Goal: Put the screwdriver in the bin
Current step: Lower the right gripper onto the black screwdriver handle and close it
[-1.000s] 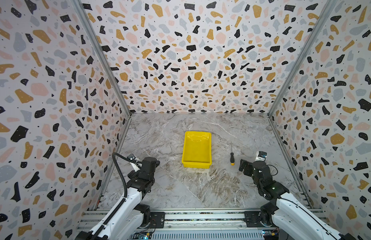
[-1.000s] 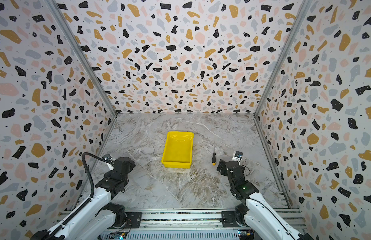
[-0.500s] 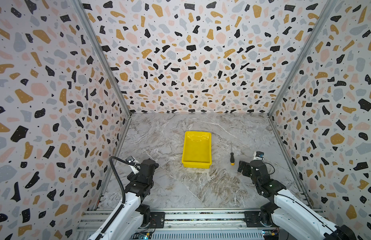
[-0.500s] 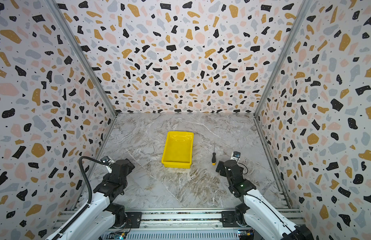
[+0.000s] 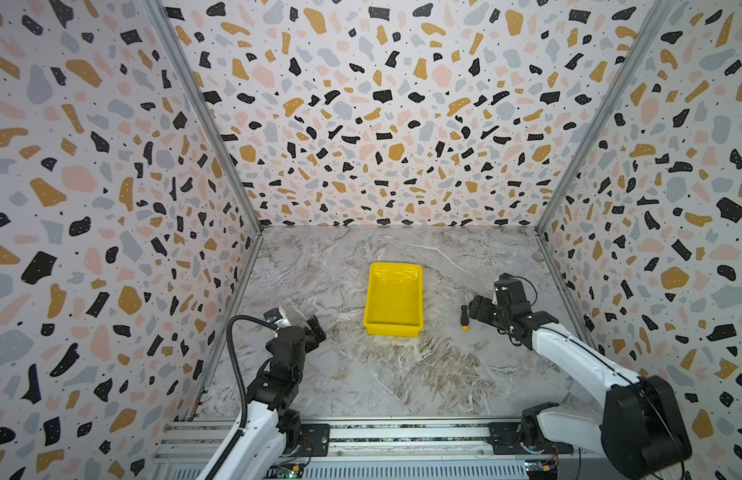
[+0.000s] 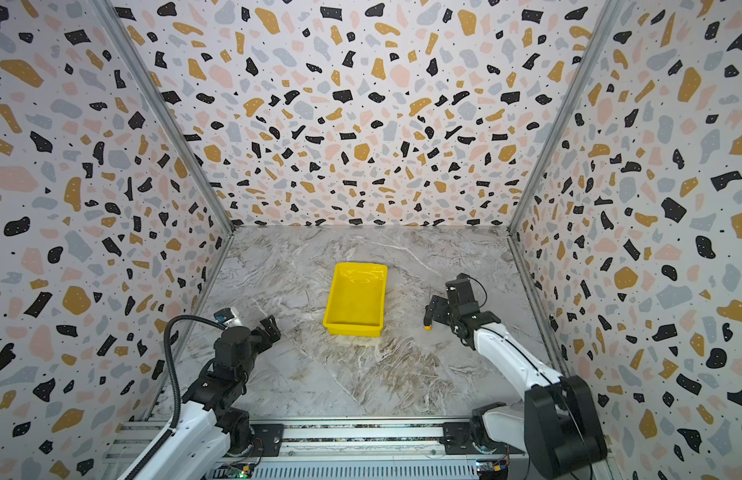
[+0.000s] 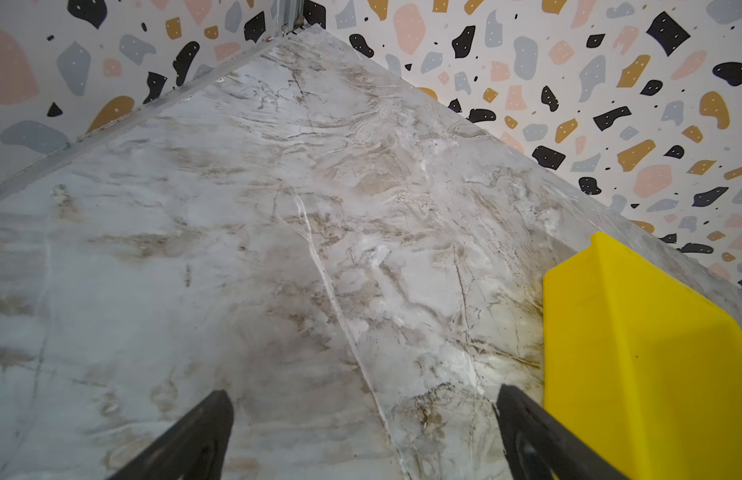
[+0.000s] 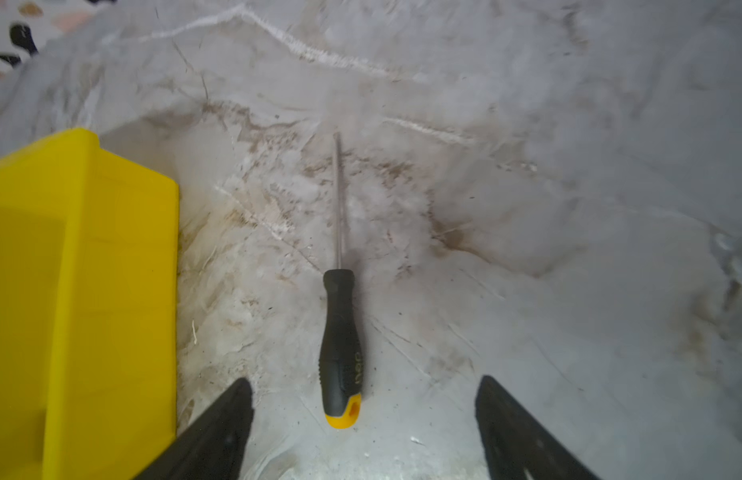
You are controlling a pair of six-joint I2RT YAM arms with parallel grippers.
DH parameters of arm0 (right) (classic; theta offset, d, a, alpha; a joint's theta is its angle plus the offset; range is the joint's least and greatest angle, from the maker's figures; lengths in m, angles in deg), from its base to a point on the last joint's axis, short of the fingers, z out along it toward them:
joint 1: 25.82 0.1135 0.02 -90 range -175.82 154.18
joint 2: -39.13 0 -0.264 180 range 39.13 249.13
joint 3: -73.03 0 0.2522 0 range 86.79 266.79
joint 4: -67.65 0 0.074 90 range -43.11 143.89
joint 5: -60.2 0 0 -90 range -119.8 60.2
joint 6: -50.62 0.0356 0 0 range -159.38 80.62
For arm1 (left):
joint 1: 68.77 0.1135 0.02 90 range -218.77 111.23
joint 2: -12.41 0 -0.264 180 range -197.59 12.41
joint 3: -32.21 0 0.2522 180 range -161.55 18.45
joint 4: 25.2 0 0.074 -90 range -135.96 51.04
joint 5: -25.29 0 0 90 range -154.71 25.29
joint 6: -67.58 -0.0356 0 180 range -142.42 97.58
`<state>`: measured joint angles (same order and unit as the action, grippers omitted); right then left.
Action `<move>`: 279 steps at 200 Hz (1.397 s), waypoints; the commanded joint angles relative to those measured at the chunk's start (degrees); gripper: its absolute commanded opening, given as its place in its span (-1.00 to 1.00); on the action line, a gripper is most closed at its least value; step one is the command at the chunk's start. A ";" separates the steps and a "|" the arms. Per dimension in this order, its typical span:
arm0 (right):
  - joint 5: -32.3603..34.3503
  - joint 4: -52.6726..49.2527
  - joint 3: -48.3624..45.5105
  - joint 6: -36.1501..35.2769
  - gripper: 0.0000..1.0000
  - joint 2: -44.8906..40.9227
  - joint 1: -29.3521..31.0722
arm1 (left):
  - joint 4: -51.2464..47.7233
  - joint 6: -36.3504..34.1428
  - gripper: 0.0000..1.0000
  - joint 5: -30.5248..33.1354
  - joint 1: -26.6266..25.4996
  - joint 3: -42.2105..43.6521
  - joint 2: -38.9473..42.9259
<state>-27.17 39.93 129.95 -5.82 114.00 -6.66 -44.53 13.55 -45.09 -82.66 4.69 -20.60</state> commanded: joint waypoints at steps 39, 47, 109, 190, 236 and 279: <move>1.59 -7.40 4.87 -1.61 0.25 7.42 4.88 | 1.43 -0.28 0.99 0.84 0.20 -0.52 -2.52; 1.66 -7.48 5.07 -1.79 0.24 7.82 4.92 | 1.43 -0.24 1.00 0.87 0.16 -0.60 -2.77; 2.39 -6.44 6.02 -2.45 0.11 11.43 4.83 | 1.43 -0.11 0.99 1.22 0.18 -0.58 -2.78; 3.21 -5.95 7.47 -2.38 -0.24 15.83 4.85 | 1.35 0.16 1.00 1.82 0.15 -0.52 -2.66; 4.14 -5.91 7.18 -2.71 -0.23 16.27 4.87 | 1.43 0.16 0.99 1.83 0.22 -0.48 -2.49; 3.85 -5.78 7.94 -2.98 -0.19 17.49 4.87 | 1.48 0.16 1.00 1.83 0.17 -0.47 -2.41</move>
<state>-24.11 34.62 136.00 -8.20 130.70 -1.70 -44.44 13.77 -44.15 -82.66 4.69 -23.53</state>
